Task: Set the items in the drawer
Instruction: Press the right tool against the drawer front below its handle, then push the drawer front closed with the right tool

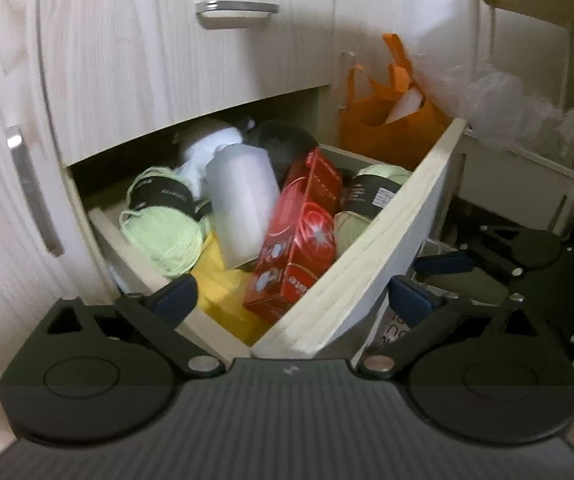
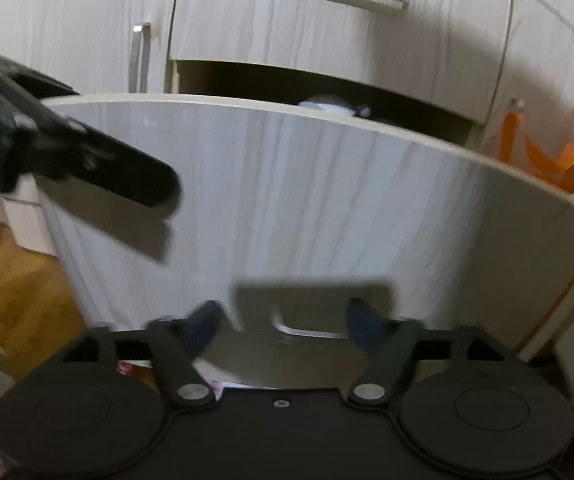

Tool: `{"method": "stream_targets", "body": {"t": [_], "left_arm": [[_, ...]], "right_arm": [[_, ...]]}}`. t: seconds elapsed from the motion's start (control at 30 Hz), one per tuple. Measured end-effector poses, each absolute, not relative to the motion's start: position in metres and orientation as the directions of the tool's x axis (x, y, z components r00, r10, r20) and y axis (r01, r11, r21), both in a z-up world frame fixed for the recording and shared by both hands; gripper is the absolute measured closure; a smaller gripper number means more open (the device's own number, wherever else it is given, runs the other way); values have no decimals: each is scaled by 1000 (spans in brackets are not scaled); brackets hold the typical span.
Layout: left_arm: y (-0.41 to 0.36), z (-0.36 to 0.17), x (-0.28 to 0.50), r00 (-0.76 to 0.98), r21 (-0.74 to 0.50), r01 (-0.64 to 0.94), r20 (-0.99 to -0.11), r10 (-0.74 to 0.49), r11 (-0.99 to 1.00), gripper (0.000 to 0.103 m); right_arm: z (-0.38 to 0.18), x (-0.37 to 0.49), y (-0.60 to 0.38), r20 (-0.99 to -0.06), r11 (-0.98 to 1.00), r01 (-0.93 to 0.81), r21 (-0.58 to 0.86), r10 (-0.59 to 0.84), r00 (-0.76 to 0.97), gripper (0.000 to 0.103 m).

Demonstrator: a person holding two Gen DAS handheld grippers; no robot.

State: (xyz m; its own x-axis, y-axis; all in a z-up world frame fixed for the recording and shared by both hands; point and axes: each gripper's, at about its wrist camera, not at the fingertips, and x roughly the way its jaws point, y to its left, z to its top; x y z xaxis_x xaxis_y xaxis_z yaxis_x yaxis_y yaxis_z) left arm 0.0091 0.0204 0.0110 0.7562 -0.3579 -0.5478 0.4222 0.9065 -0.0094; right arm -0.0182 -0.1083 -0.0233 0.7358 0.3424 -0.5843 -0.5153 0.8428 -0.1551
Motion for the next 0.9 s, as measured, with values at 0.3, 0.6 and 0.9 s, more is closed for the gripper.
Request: {"method": "stream_targets", "body": {"t": [0.3,0.6,0.9], "left_arm": [[21,11,11,760,-8,421,-543,-357,907,0],[28,8,15,757,-59,400,-541,-366,915,0],[37,3,25,763,-129,350,-535,-363,928,0]], "right_arm": [[-35,-25,-95,-563,828,-463,-316,228,794,19],[-40,-28,-94,-516,815,-394,-425,139,845,38],[-39,-27,-84,-480,823,-397,-406,178,859,36]]}}
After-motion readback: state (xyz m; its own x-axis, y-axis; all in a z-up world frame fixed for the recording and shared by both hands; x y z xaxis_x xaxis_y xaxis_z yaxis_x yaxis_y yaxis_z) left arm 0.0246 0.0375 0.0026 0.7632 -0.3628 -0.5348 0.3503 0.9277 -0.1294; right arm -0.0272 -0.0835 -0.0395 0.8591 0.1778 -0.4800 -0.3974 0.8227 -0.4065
